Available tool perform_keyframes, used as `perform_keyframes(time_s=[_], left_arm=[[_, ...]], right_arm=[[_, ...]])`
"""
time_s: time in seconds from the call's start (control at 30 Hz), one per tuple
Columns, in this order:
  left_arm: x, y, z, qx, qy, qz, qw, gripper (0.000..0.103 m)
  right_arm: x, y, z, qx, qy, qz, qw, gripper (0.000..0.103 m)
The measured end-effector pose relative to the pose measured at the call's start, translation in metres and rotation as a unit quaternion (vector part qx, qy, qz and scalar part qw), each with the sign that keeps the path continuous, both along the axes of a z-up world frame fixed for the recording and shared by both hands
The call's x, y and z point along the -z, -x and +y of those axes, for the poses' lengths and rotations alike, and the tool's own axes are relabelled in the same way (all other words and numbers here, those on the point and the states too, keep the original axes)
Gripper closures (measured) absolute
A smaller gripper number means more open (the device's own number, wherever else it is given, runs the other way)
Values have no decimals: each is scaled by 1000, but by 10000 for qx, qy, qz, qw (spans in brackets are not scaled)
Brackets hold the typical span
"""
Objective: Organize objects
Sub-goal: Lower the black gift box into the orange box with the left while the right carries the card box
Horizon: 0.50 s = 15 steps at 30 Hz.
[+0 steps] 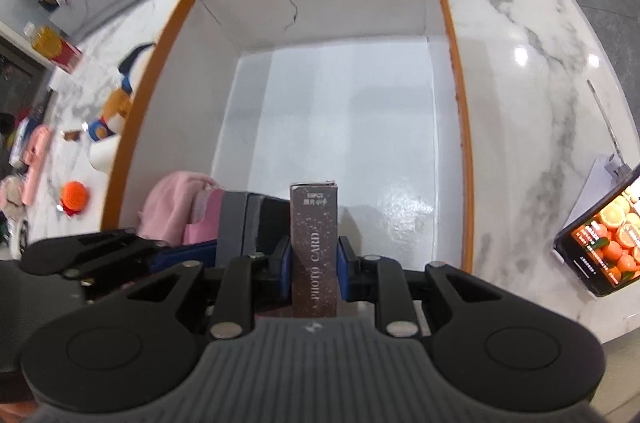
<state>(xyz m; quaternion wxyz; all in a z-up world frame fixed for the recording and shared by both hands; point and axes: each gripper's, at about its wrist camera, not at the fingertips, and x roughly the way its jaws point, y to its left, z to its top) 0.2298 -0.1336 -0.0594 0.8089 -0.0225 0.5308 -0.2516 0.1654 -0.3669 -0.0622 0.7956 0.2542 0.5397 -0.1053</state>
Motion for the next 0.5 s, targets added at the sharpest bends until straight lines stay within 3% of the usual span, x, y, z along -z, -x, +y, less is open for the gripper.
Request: perform_keyframes(time_s=[0.13,0.2,0.4,0.5], left_arm=[[-17,8,13,259,185,-110,9994,48],[-29,15,25,274,188,-278,9991,41],[-61,25,72,-123,348,-646,9972,38],[-61,23,85,-359,302,-557,9973,33]], right_arm=[[7,-8,5,-98,132,211,9996,79],[10,-11,6,-108,173,280,9994,79],[17,-19,7,-172,259,424,9986,79],[20,-24,5,-199,197,475,9985,79]])
